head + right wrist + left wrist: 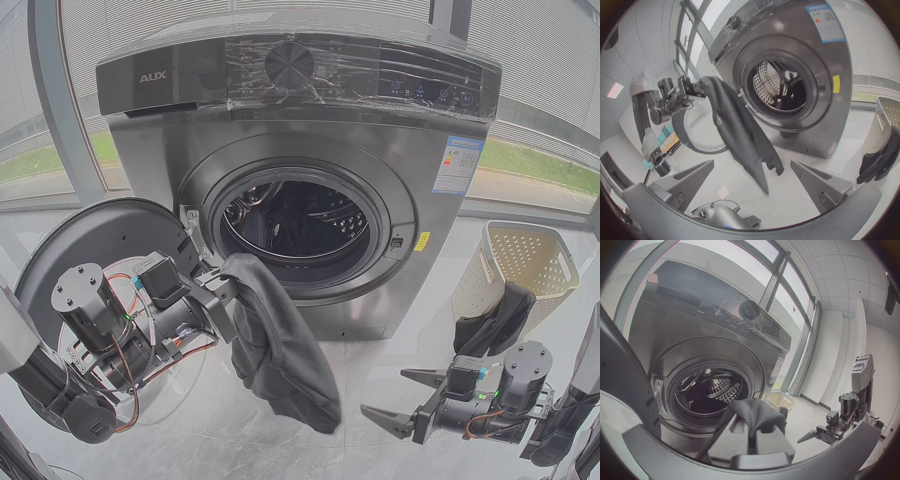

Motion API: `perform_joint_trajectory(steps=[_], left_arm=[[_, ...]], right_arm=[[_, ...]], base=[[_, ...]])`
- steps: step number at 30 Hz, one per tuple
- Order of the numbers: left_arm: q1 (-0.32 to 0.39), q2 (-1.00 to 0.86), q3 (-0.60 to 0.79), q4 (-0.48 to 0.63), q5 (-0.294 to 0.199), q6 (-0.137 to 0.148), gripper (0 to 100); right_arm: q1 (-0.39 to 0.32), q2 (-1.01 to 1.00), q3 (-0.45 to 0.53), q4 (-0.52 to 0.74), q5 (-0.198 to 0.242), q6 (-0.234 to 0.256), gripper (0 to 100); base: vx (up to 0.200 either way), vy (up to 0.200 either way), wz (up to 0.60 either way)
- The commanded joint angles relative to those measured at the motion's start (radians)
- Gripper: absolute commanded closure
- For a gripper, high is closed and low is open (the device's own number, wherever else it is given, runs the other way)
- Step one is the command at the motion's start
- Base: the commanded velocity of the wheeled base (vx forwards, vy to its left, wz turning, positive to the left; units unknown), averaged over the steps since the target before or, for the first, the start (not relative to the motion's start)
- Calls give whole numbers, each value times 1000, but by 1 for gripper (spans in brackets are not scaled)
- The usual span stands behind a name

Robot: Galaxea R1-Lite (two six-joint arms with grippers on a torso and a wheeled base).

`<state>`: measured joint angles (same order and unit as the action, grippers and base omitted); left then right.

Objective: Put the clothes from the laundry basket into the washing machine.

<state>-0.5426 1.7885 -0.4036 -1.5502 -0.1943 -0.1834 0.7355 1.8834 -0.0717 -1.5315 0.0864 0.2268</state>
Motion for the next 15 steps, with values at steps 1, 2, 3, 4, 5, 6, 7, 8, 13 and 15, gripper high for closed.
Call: perform_joint_trajectory(steps=[1, 2, 3, 4, 5, 6, 7, 8, 13, 15], left_arm=[[-22, 3, -7, -1, 18, -1, 100], [-23, 0, -9, -1, 22, -1, 100], [-27, -1, -7, -1, 22, -2, 100], [-30, -1, -7, -1, 22, -1, 100], [-34, -1, -6, -1, 22, -1, 100], [-39, -1, -3, -1, 22, -1, 100], [-40, -3, -3, -1, 22, -1, 100], [-40, -3, 0, -1, 22, -1, 100], [-50, -3, 3, -1, 22, -1, 100], [-51, -3, 3, -1, 22, -1, 100]], right_arm=[[48, 126, 6, -15, 6, -9, 0], [50, 135, 0, -15, 3, -9, 0], [51, 154, -13, -16, -2, -12, 0], [50, 174, -34, -16, -7, -17, 0], [50, 194, -74, -16, -13, -21, 0], [48, 217, -122, -16, -30, -27, 0], [48, 223, -137, -16, -37, -29, 0], [47, 235, -165, -16, -56, -32, 0], [50, 318, -261, -9, -71, -44, 0], [48, 338, -304, -12, -70, -46, 0]], base=[[0, 0, 0], [0, 0, 0], [0, 0, 0], [0, 0, 0], [0, 0, 0], [0, 0, 0], [0, 0, 0], [0, 0, 0], [0, 0, 0], [0, 0, 0]])
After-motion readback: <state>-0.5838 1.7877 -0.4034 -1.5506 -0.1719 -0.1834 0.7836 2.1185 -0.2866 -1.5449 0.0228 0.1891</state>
